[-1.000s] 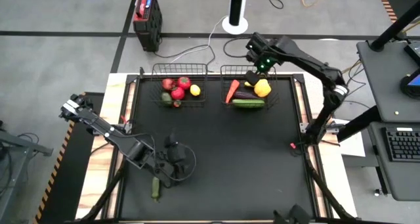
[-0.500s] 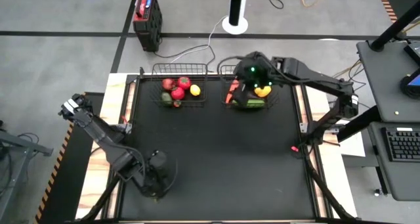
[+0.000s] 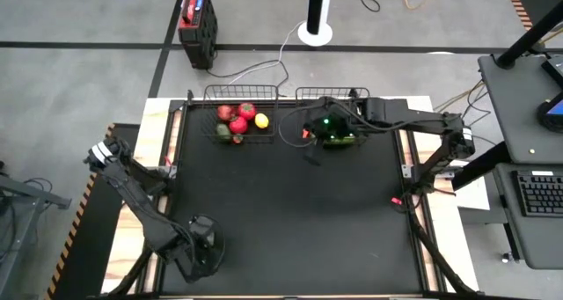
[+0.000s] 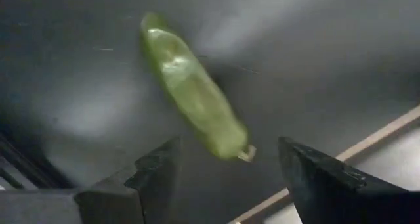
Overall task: Sort produce into baskets
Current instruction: Put the chili pepper into the right wire basket
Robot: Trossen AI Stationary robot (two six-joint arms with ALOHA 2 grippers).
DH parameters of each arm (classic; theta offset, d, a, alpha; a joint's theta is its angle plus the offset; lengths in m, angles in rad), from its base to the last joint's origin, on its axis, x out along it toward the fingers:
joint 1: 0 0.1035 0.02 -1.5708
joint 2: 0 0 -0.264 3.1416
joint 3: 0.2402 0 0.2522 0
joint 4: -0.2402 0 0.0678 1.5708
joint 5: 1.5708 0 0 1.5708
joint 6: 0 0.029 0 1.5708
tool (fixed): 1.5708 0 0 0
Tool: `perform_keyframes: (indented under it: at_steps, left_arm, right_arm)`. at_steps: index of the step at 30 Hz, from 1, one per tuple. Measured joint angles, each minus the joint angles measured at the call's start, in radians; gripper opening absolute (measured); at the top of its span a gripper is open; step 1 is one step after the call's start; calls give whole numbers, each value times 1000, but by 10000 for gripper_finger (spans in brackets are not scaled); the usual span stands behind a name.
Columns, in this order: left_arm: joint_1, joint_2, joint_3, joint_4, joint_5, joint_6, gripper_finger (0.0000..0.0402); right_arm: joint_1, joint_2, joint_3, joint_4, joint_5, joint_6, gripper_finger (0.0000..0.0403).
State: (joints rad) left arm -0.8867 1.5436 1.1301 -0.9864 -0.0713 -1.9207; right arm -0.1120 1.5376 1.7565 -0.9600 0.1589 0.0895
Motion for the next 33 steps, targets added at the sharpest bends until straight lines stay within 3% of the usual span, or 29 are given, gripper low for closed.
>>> perform_keyframes:
  at_steps: [11, 33]
  left_arm:
    - [13, 161, 0, -8, 47, 33, 233]
    - [28, 232, -61, 49, 31, 67, 232]
  right_arm:
    - [23, 9, 0, 1, 1, 2, 365]
    - [26, 10, 0, 0, 0, 18, 365]
